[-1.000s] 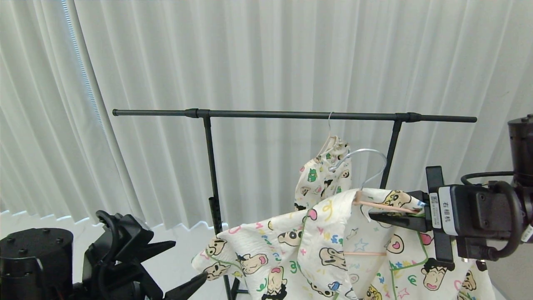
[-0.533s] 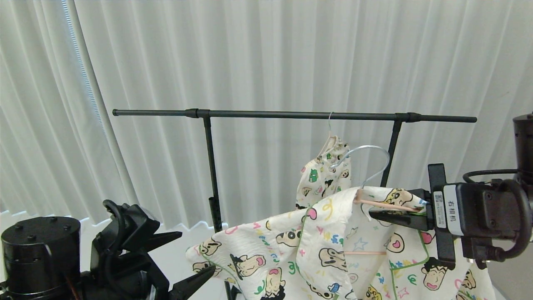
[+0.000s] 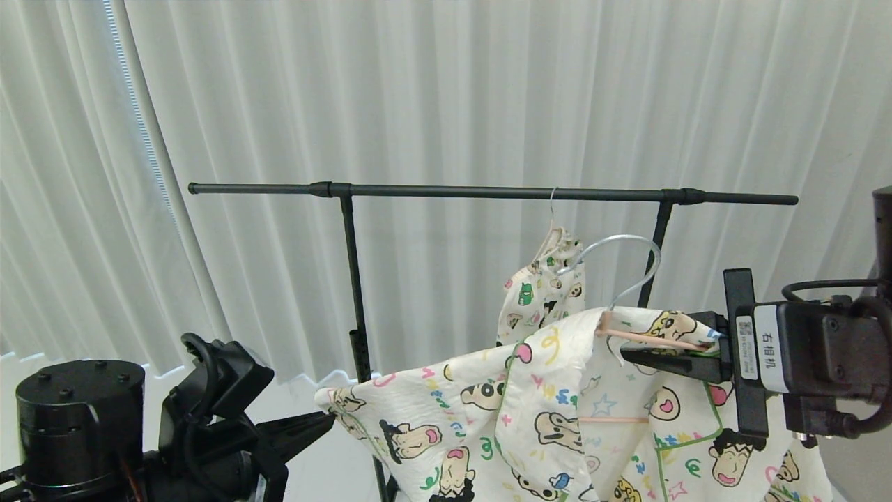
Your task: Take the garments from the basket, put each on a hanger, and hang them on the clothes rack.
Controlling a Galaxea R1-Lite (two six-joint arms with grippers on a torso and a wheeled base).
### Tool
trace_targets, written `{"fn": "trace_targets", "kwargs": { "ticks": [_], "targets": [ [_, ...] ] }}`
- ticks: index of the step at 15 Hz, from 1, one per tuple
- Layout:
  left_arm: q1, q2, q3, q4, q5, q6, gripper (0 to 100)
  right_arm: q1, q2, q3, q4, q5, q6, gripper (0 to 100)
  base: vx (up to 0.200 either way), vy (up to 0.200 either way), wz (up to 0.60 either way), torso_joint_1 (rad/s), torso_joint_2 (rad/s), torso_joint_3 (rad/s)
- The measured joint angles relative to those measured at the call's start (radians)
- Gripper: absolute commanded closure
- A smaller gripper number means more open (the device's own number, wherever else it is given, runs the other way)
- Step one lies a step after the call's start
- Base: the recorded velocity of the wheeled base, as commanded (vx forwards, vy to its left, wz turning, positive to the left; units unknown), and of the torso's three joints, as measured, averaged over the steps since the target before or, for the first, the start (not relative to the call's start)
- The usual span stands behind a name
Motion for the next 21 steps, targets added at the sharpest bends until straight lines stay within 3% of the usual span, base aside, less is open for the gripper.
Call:
{"fn": "trace_targets", "kwargs": {
  "ticks": [5,11,16,17,21],
  "targets": [
    [0.015,-0.003,-0.006,0.0,0.0,-0.001,100,-0.004,-0.009,0.0,0.0,-0.003,0.0,100,0.0,0.0,0.0,0.0,0.0,0.0],
    [0.215,0.034,-0.067,0.0,0.0,0.0,100,-0.004,-0.018,0.001,0.0,-0.009,0.001,100,0.0,0.0,0.0,0.0,0.0,0.0],
    [0.252,0.048,-0.076,0.0,0.0,0.0,100,-0.006,-0.021,0.001,0.0,-0.017,0.001,100,0.0,0.0,0.0,0.0,0.0,0.0],
    [0.252,0.044,-0.075,0.0,0.0,0.0,0,-0.006,-0.021,0.001,0.0,-0.023,0.001,100,0.0,0.0,0.0,0.0,0.0,0.0],
    [0.247,0.017,-0.073,0.0,0.0,0.0,0,-0.049,-0.022,0.004,0.003,-0.034,-0.009,100,0.0,0.0,0.0,0.0,0.0,0.0]
  ]
}}
